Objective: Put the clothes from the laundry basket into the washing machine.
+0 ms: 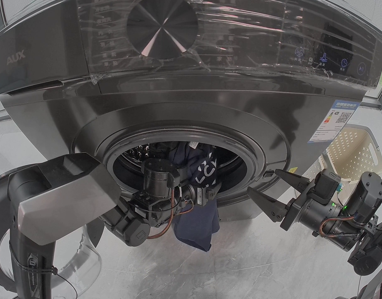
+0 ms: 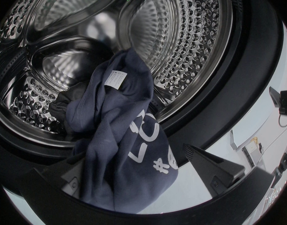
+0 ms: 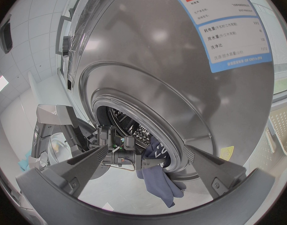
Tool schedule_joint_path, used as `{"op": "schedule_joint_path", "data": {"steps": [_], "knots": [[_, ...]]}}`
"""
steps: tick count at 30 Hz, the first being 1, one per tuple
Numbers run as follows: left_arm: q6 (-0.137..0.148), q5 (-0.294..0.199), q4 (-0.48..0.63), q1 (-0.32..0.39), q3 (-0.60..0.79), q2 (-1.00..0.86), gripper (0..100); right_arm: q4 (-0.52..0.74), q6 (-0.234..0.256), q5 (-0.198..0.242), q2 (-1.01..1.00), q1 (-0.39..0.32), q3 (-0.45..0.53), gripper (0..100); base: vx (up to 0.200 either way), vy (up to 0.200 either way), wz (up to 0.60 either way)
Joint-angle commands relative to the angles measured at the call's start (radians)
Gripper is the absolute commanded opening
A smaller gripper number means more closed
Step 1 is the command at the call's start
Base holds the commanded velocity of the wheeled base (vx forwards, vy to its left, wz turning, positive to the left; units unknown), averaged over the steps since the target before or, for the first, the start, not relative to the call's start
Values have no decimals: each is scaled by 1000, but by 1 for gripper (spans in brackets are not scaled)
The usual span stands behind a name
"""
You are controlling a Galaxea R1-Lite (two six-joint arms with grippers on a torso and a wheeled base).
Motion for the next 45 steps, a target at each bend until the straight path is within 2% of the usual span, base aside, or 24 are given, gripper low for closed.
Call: {"op": "schedule_joint_path", "data": {"steps": [1,5,10,16,19,27,28,30,33,37,38,41,45], "knots": [[3,-1,-6,-1,4,36,0,1,-1,1,-7,3,-2,100,0,0,0],[1,1,-10,-4,-19,65,0,-1,-2,1,-9,3,-3,100,0,0,0],[-6,21,-40,17,-131,82,0,-1,-2,1,-11,3,-5,100,0,0,0],[-11,99,-35,86,-323,74,0,1,-1,1,-9,3,-8,100,0,0,0],[-16,119,-30,106,-397,85,0,-1,-1,1,-9,4,-8,100,0,0,0],[-23,117,-41,111,-400,103,0,1,-1,3,-7,3,-6,100,0,0,0],[-28,117,-41,103,-387,99,100,1,1,3,-7,3,-6,100,0,0,0],[-31,117,-37,101,-372,94,100,1,1,3,-7,3,-6,100,0,0,0],[-40,111,-18,65,-262,27,100,1,1,3,-7,1,-6,100,0,0,0],[-35,101,46,34,-122,-53,100,1,1,3,-6,3,-6,100,0,0,0],[-35,101,46,34,-122,-53,100,1,1,3,-6,3,-6,100,0,0,0],[-28,58,111,26,1,-102,100,1,1,1,-6,4,-5,100,0,0,0],[-20,50,118,25,47,-93,100,1,1,1,-6,4,-5,100,0,0,0]]}}
